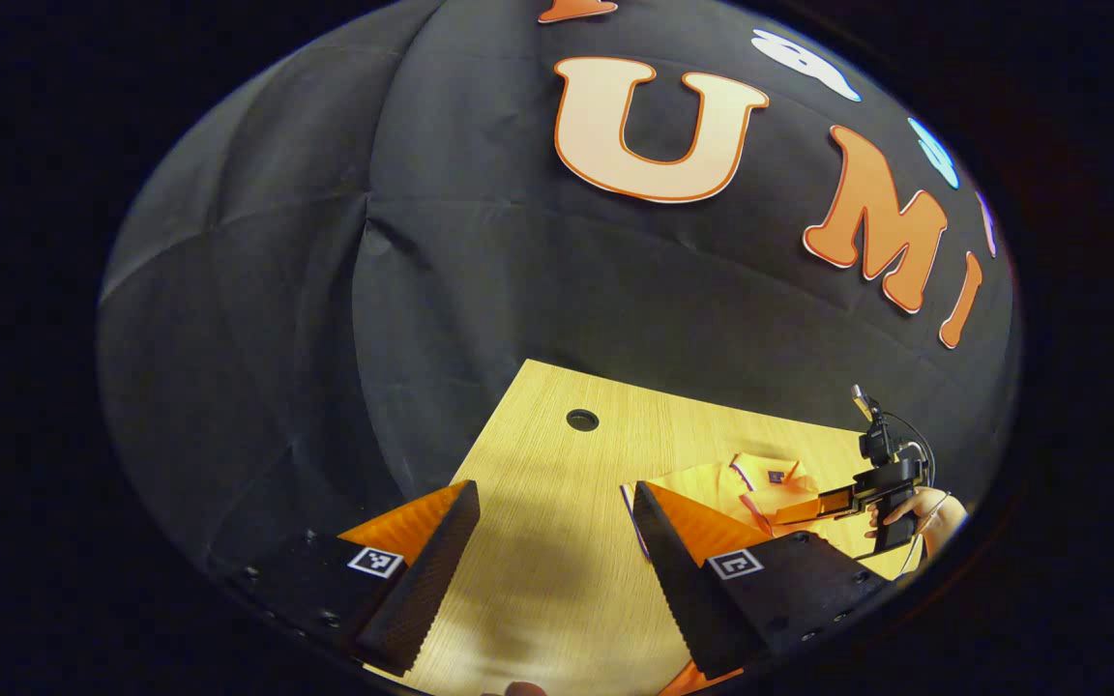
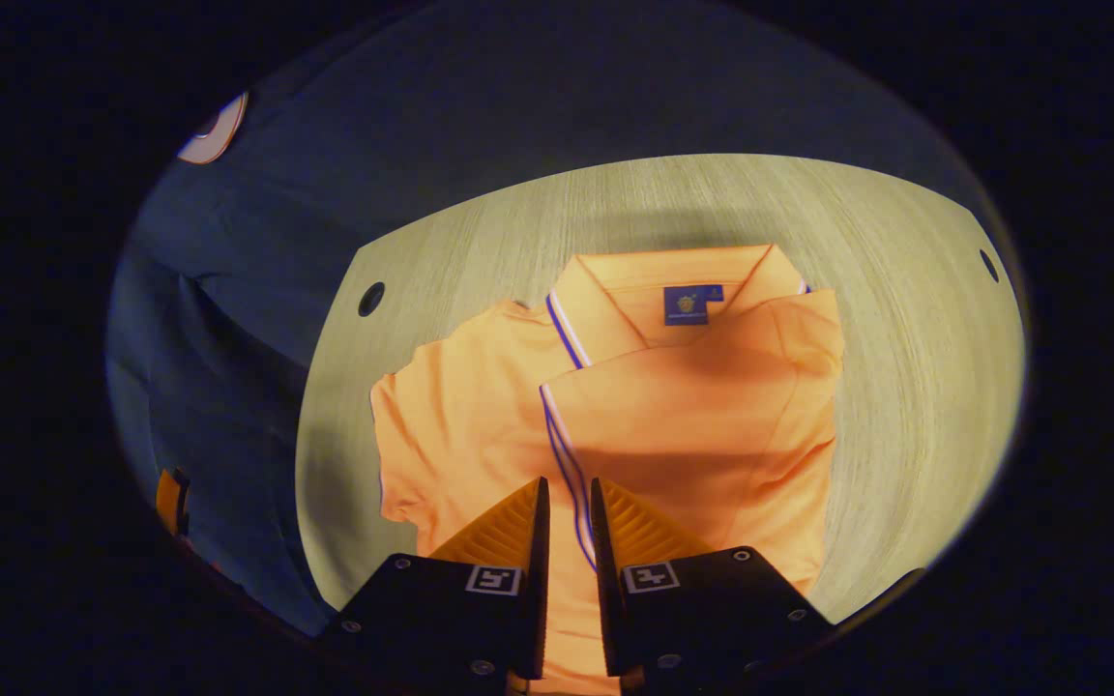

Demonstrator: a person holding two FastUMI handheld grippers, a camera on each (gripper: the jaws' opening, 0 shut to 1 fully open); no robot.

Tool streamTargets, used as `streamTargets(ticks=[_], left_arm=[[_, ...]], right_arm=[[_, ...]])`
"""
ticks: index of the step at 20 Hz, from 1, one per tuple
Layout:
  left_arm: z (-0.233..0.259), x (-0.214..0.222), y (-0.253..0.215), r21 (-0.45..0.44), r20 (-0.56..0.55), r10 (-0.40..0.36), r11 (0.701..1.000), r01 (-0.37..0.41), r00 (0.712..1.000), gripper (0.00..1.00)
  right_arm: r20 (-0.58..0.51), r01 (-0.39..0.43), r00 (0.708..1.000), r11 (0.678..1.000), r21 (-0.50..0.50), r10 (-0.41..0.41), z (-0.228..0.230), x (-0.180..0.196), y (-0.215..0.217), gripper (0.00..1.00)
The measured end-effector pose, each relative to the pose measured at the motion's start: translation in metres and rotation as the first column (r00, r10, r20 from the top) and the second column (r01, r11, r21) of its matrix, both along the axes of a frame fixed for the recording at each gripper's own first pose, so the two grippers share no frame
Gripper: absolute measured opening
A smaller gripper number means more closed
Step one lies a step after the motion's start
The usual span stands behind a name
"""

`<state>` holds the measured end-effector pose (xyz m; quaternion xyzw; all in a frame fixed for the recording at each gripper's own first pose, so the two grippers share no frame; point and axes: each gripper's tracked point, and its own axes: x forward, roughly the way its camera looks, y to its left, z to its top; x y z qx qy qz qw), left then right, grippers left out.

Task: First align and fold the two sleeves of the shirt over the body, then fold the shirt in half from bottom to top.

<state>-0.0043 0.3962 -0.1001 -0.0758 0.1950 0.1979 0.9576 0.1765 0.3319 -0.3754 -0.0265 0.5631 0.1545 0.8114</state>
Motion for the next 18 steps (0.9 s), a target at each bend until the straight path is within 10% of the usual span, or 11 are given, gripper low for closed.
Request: streamTargets(ticks=[5, 18], left_arm=[[-0.007, 0.003, -0.003, -0.014, -0.015, -0.006, 1.000, 0.006, 1.000, 0.98], [-0.066, 0.062, -0.049, -0.123, -0.156, -0.109, 0.988, 0.090, 0.982, 0.98]], right_arm=[[0.058, -0.022, 0.998, 1.000, 0.004, 0.022, 0.011, 0.002, 0.004, 0.99], [0.347, -0.008, 0.938, 1.000, 0.003, 0.006, 0.123, 0.031, -0.036, 0.99]])
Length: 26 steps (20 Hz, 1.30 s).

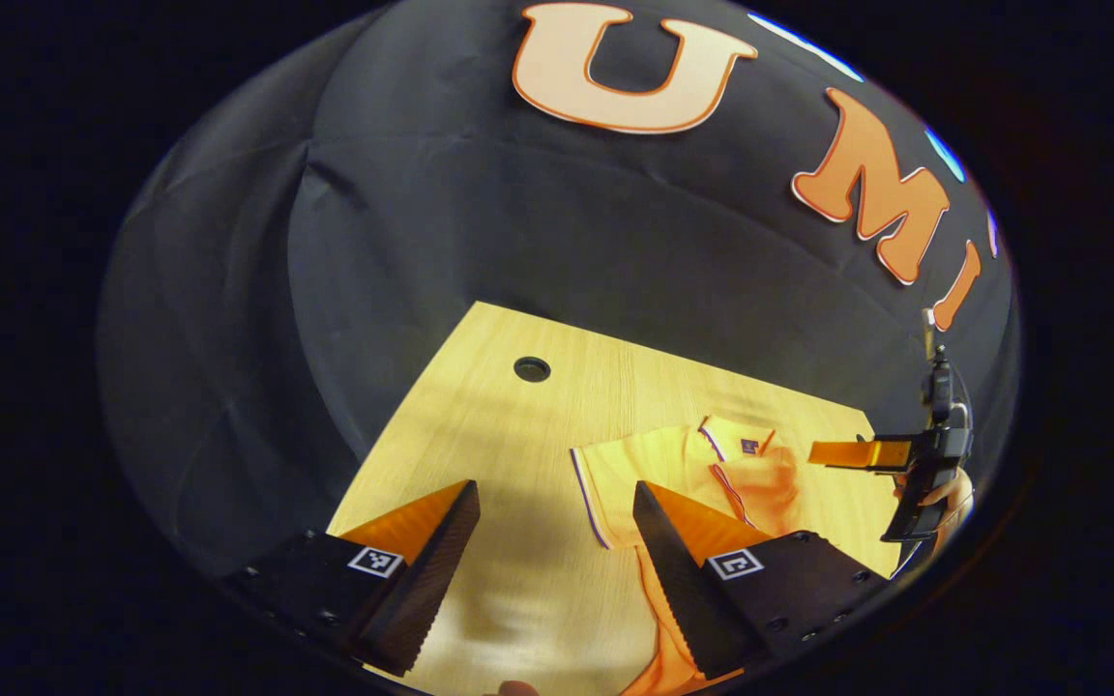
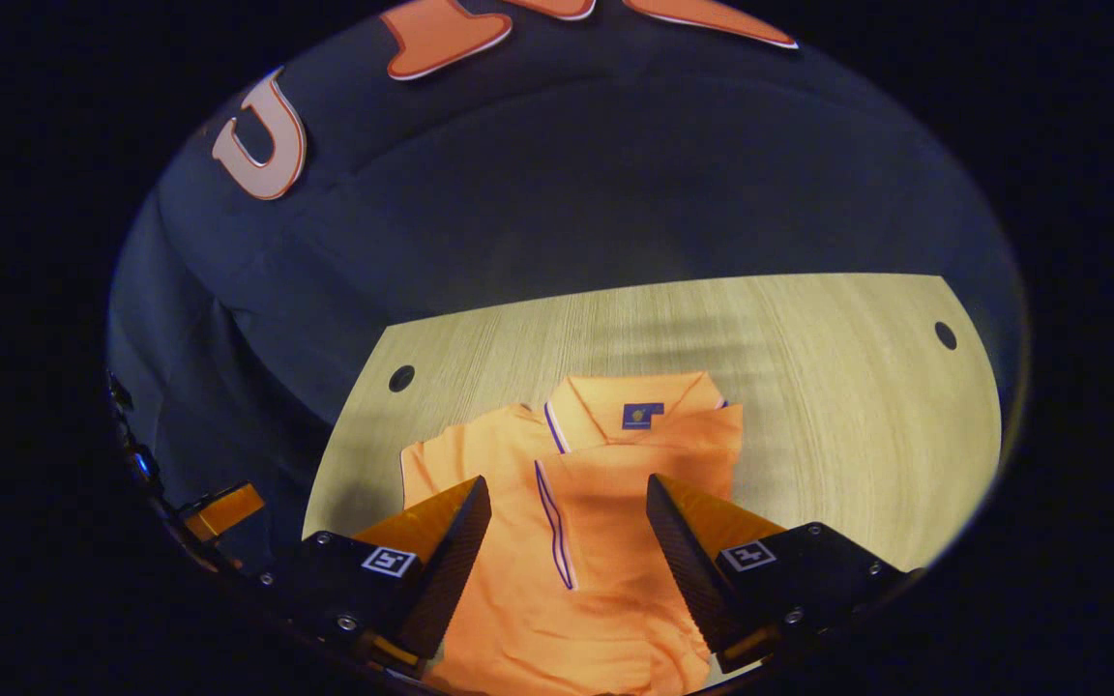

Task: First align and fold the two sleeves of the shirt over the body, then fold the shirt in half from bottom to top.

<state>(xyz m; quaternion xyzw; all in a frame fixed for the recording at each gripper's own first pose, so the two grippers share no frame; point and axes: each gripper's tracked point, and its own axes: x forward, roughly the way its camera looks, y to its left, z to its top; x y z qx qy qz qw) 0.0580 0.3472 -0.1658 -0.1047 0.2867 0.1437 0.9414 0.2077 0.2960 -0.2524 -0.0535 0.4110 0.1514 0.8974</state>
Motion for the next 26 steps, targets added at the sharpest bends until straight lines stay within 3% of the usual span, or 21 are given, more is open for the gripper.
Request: streamTargets(ticks=[8, 13, 19, 26], left_arm=[[-0.071, 0.053, -0.035, -0.107, -0.195, -0.062, 0.993, 0.042, 0.979, 0.98], [-0.111, 0.079, -0.027, -0.115, -0.316, -0.019, 0.993, -0.018, 0.948, 0.98], [-0.148, 0.090, -0.017, -0.052, -0.433, 0.028, 0.997, -0.056, 0.901, 1.00], [-0.163, 0.091, -0.001, 0.014, -0.497, 0.088, 0.996, -0.093, 0.863, 0.98]], right_arm=[[0.174, 0.010, 0.985, 1.000, -0.020, -0.006, 0.081, -0.006, -0.050, 0.99], [0.195, 0.002, 0.981, 1.000, 0.032, -0.008, 0.112, -0.020, -0.067, 0.99], [0.193, 0.037, 0.980, 0.996, 0.081, -0.052, 0.130, -0.031, -0.104, 0.98], [0.181, 0.097, 0.976, 0.989, 0.115, -0.117, 0.129, -0.028, -0.141, 0.99]])
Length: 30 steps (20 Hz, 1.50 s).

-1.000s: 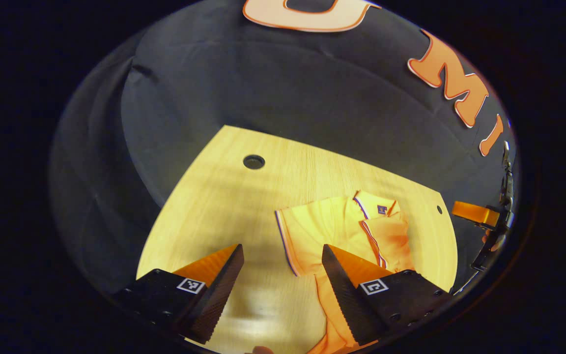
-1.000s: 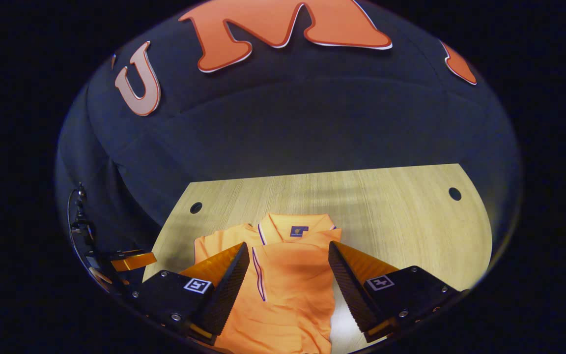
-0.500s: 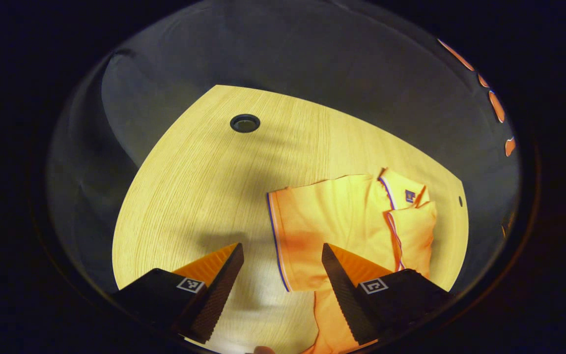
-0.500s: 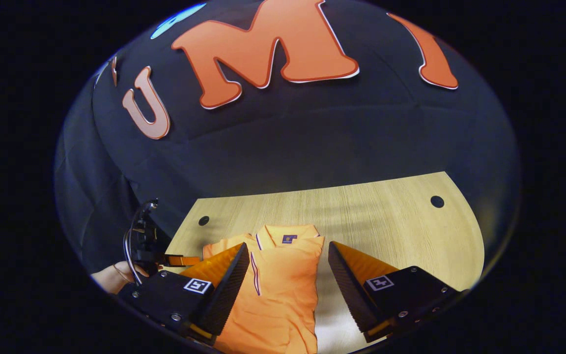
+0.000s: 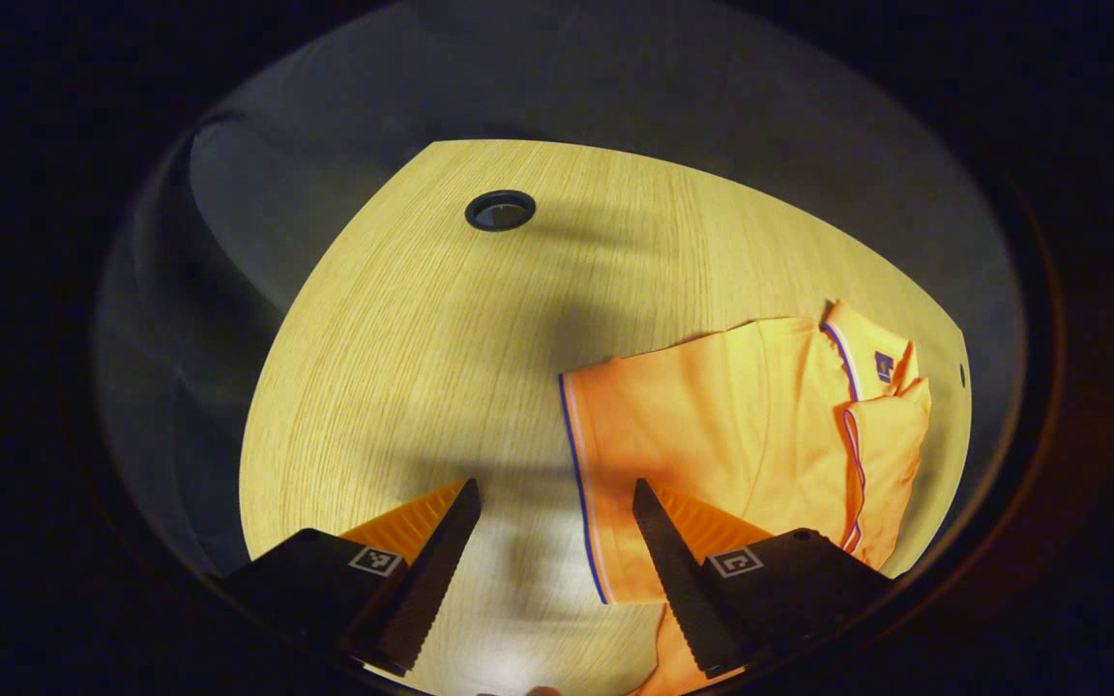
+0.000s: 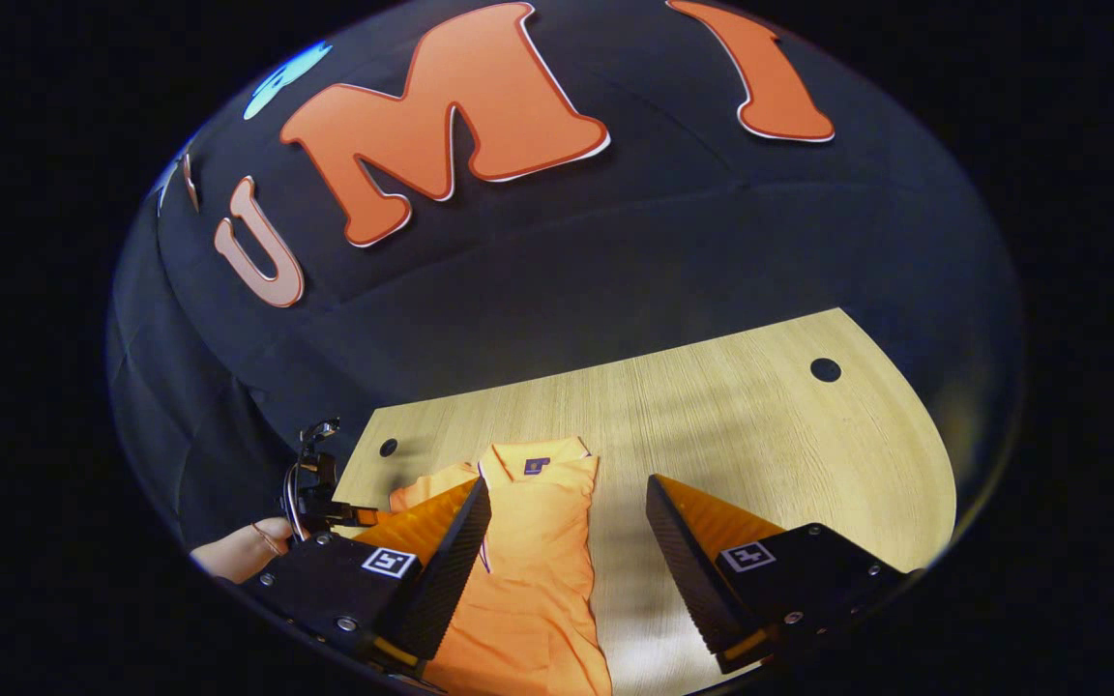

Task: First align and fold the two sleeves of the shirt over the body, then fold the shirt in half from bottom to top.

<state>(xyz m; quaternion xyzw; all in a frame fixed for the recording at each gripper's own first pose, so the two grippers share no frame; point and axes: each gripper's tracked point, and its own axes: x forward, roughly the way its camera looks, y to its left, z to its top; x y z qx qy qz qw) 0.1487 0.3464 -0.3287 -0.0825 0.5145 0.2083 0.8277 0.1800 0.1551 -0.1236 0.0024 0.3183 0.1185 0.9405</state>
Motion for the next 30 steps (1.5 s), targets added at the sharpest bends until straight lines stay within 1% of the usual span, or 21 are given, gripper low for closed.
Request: streamTargets(ticks=[2, 5, 6, 7, 9, 10, 11, 12, 13, 14, 15, 17, 19, 23, 25, 27, 30], left_arm=[[0.003, 0.000, -0.008, -0.019, 0.006, 0.001, 1.000, -0.001, 1.000, 0.98], [-0.002, -0.001, -0.008, 0.008, -0.013, -0.006, 1.000, 0.006, 1.000, 0.98], [-0.001, 0.001, -0.011, 0.011, -0.002, -0.012, 1.000, 0.012, 1.000, 0.96], [-0.002, 0.002, -0.012, 0.011, -0.003, -0.009, 1.000, 0.009, 1.000, 0.87], [-0.004, 0.005, -0.018, 0.005, -0.015, -0.040, 0.999, 0.040, 0.999, 0.76], [-0.004, 0.006, -0.026, -0.005, -0.023, -0.076, 0.997, 0.076, 0.997, 0.67], [-0.004, 0.010, -0.032, -0.015, -0.009, -0.086, 0.996, 0.086, 0.996, 0.47], [-0.003, 0.013, -0.032, -0.015, -0.004, -0.075, 0.997, 0.075, 0.997, 0.26], [-0.002, 0.020, -0.035, -0.023, 0.028, -0.091, 0.996, 0.092, 0.995, 0.05], [-0.001, 0.016, -0.037, -0.014, 0.007, -0.100, 0.995, 0.100, 0.995, 0.01], [0.006, 0.017, -0.036, -0.001, 0.015, -0.116, 0.993, 0.116, 0.993, 0.01], [0.027, 0.025, -0.041, 0.025, 0.067, -0.137, 0.990, 0.135, 0.988, 0.01], [0.048, 0.023, -0.050, 0.033, 0.094, -0.157, 0.987, 0.154, 0.983, 0.01], [0.088, 0.027, -0.088, -0.021, 0.188, -0.167, 0.984, 0.174, 0.968, 0.01], [0.103, 0.028, -0.112, -0.049, 0.226, -0.184, 0.979, 0.199, 0.957, 0.01], [0.121, 0.029, -0.147, -0.095, 0.265, -0.208, 0.966, 0.240, 0.942, 0.01], [0.138, 0.029, -0.178, -0.082, 0.284, -0.268, 0.950, 0.302, 0.921, 0.01]], right_arm=[[0.000, 0.008, 1.000, 1.000, -0.003, -0.008, -0.001, 0.003, -0.005, 0.99], [0.010, 0.022, 1.000, 1.000, 0.005, -0.022, 0.003, 0.008, -0.008, 0.99], [0.017, 0.028, 0.999, 1.000, 0.000, -0.028, 0.004, 0.009, -0.011, 0.99], [0.016, 0.032, 0.999, 0.999, -0.002, -0.032, 0.005, 0.009, -0.013, 0.99], [0.016, 0.035, 0.999, 0.999, 0.000, -0.035, 0.006, 0.008, -0.014, 0.98], [0.017, 0.035, 0.999, 0.999, 0.003, -0.035, 0.006, 0.009, -0.014, 0.99], [0.020, 0.036, 0.999, 0.999, 0.006, -0.036, 0.006, 0.009, -0.014, 0.99], [0.023, 0.039, 0.999, 0.999, 0.006, -0.039, 0.008, 0.009, -0.016, 0.99], [0.026, 0.038, 0.999, 0.999, 0.005, -0.038, 0.010, 0.009, -0.017, 0.99], [0.027, 0.037, 0.999, 0.999, 0.004, -0.037, 0.012, 0.007, -0.019, 0.99], [0.033, 0.036, 0.999, 0.999, 0.002, -0.036, 0.014, 0.007, -0.019, 0.98], [0.051, 0.045, 0.998, 0.999, -0.012, -0.045, 0.015, 0.009, -0.024, 0.98], [0.062, 0.050, 0.997, 0.999, -0.008, -0.049, 0.021, 0.007, -0.026, 0.98], [0.096, 0.053, 0.994, 0.998, -0.027, -0.051, 0.027, 0.007, -0.028, 0.98], [0.101, 0.047, 0.994, 0.998, -0.029, -0.044, 0.029, 0.005, -0.027, 0.98], [0.109, 0.041, 0.993, 0.999, -0.030, -0.038, 0.033, 0.004, -0.029, 0.98], [0.119, 0.036, 0.992, 0.999, -0.031, -0.032, 0.043, -0.011, -0.038, 0.98]])
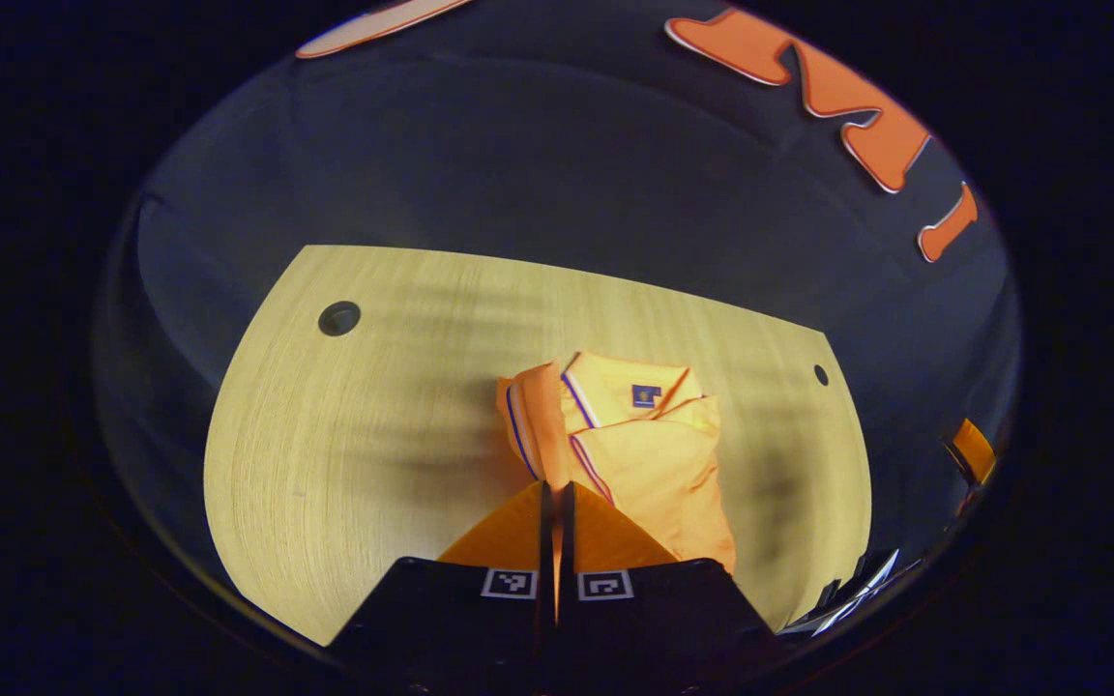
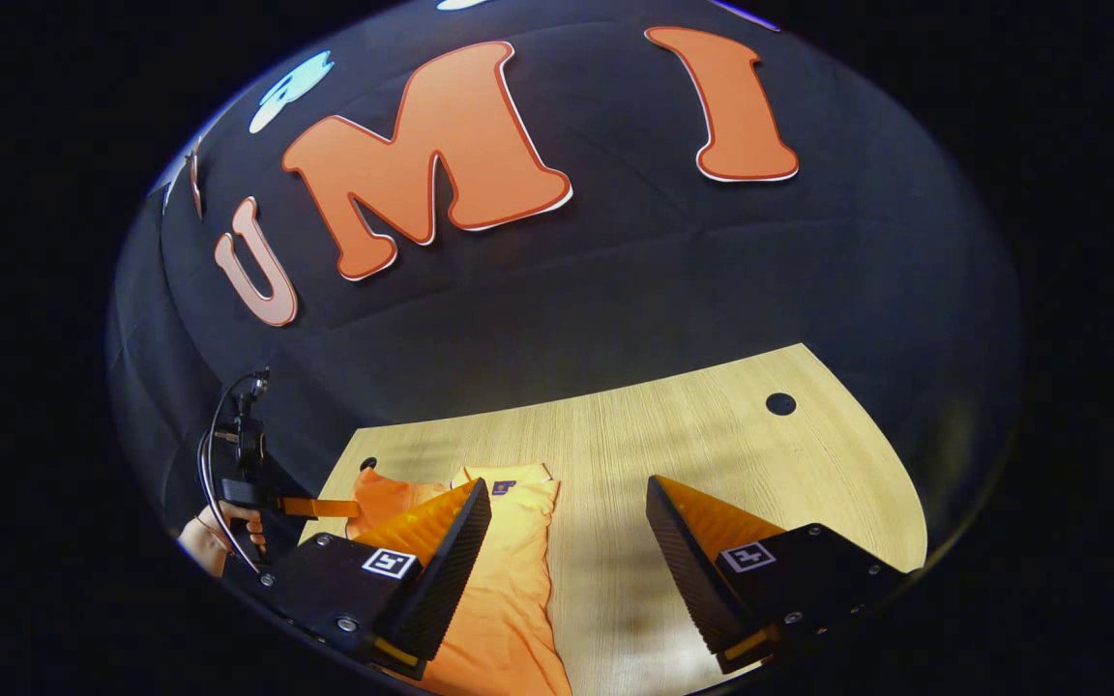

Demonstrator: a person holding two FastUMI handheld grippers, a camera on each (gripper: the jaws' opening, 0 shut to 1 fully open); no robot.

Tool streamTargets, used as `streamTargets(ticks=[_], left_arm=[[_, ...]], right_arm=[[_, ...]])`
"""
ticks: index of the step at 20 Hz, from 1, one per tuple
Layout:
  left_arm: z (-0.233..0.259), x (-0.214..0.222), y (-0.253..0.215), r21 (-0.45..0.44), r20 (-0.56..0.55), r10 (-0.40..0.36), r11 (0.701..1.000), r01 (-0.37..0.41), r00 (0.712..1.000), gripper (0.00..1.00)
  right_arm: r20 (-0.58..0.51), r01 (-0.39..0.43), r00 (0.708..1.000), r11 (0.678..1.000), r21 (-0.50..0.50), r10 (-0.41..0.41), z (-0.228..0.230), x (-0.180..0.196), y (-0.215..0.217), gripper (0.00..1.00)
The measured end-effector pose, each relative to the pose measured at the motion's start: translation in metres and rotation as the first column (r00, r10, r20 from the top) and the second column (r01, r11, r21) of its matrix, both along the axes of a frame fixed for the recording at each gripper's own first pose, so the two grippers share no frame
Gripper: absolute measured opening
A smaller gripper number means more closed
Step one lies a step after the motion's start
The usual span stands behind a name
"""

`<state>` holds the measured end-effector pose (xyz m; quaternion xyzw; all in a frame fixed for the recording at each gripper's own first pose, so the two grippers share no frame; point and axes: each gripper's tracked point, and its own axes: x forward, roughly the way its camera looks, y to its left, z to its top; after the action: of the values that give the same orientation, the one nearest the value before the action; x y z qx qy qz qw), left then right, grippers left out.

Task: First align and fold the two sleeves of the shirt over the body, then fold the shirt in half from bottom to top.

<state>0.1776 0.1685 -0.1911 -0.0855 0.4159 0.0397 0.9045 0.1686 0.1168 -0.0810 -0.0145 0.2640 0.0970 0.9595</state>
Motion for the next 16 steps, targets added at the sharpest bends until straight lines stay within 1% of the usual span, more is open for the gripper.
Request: streamTargets(ticks=[4, 7, 13, 16], left_arm=[[0.002, 0.003, -0.041, 0.000, 0.000, -0.070, 0.998, 0.070, 0.998, 0.01], [-0.004, 0.004, -0.073, -0.023, -0.006, -0.106, 0.994, 0.106, 0.994, 0.01], [-0.047, 0.015, -0.124, -0.029, -0.077, -0.162, 0.987, 0.161, 0.984, 0.01], [-0.070, 0.019, -0.139, -0.035, -0.112, -0.174, 0.985, 0.172, 0.978, 0.01]], right_arm=[[-0.002, -0.003, 1.000, 1.000, -0.012, 0.003, 0.001, -0.015, -0.014, 0.98], [-0.009, -0.002, 1.000, 1.000, -0.025, 0.002, -0.002, -0.020, -0.020, 0.98], [-0.038, 0.007, 0.999, 1.000, -0.029, -0.008, -0.012, -0.026, -0.034, 0.98], [-0.054, 0.018, 0.998, 1.000, -0.025, -0.020, -0.018, -0.026, -0.039, 0.98]])
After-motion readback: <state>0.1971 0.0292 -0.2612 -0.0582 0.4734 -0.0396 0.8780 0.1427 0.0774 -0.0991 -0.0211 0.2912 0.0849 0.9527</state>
